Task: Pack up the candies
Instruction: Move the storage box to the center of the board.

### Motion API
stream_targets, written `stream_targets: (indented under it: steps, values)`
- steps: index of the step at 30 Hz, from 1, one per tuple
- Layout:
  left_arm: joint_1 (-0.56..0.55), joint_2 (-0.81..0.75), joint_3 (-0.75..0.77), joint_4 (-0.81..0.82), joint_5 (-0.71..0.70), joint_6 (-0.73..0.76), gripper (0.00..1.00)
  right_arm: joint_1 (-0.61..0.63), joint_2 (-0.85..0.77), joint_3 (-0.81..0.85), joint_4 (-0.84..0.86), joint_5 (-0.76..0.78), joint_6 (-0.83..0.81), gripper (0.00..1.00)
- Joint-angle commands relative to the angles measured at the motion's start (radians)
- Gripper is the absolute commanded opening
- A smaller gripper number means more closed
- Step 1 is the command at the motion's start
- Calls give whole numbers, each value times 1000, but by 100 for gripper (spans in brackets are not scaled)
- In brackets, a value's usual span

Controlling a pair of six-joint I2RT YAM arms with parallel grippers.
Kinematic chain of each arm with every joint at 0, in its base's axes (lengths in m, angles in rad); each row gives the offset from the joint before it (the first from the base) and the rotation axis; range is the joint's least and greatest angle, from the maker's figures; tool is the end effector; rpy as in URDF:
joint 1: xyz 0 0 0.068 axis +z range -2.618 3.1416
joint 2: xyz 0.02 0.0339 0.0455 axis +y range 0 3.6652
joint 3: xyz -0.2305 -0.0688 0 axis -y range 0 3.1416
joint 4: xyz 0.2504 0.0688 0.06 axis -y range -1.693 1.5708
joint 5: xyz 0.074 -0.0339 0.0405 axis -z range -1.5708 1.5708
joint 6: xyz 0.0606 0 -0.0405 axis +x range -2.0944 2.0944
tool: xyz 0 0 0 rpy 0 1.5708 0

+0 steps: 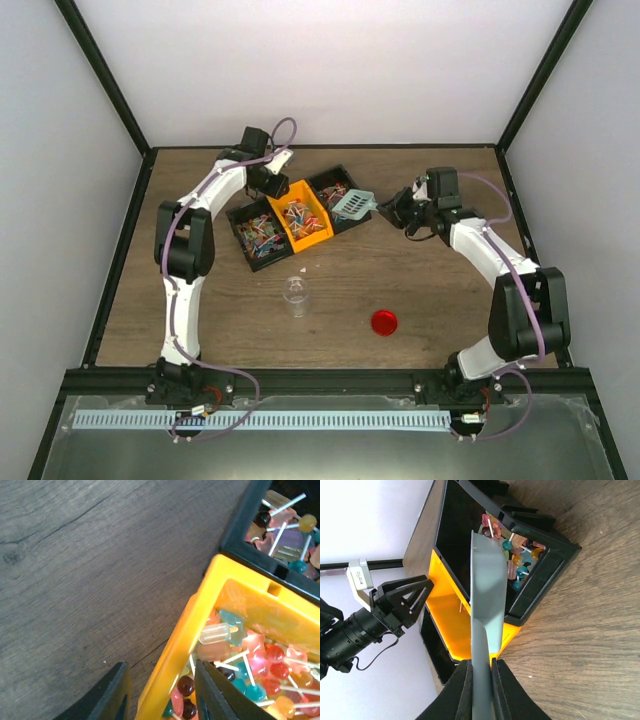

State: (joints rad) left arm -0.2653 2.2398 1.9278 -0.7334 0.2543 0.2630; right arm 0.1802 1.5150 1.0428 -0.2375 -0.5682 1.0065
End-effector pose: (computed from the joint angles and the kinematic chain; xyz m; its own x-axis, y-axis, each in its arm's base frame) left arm 0.4652 -0.1422 0.1598 -0.7085 0.4532 -0.5409 0.5797 0.8109 -0.0798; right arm 0.3408 0.0952 0.2017 -0.8098 0.5764 -0.1094 0.2461 0.5030 0.8285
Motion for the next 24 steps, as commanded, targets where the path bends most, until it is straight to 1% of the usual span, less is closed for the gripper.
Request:
stream_targets:
  steps: [1, 4, 6, 9, 12, 16, 20, 23, 24]
  values:
    - [0, 51, 12, 39, 6, -9, 34, 3, -80, -55, 23, 17, -8, 1]
    - [0, 65, 16, 58, 23, -20, 32, 4, -138, -129, 61, 34, 25, 1]
    - [0, 83, 20, 68, 6, -36, 25, 4, -162, -169, 83, 42, 40, 1]
    - [0, 108, 28, 77, -16, -58, 23, 5, -179, -189, 87, 52, 51, 1]
    - [0, 121, 35, 88, -5, -88, 19, 10, -192, -187, 94, 67, 57, 1]
    - [-4, 95, 6, 112, 22, -121, 21, 11, -169, -157, 122, 78, 64, 1]
    - [-5, 46, -51, 145, 30, -150, 21, 17, -120, -71, 115, 108, 32, 1]
    - [-5, 6, -94, 172, 52, -165, 19, 19, -87, 0, 97, 129, 1, 1]
    - [-5, -4, -99, 179, 62, -169, 16, 19, -78, 17, 94, 136, -6, 1]
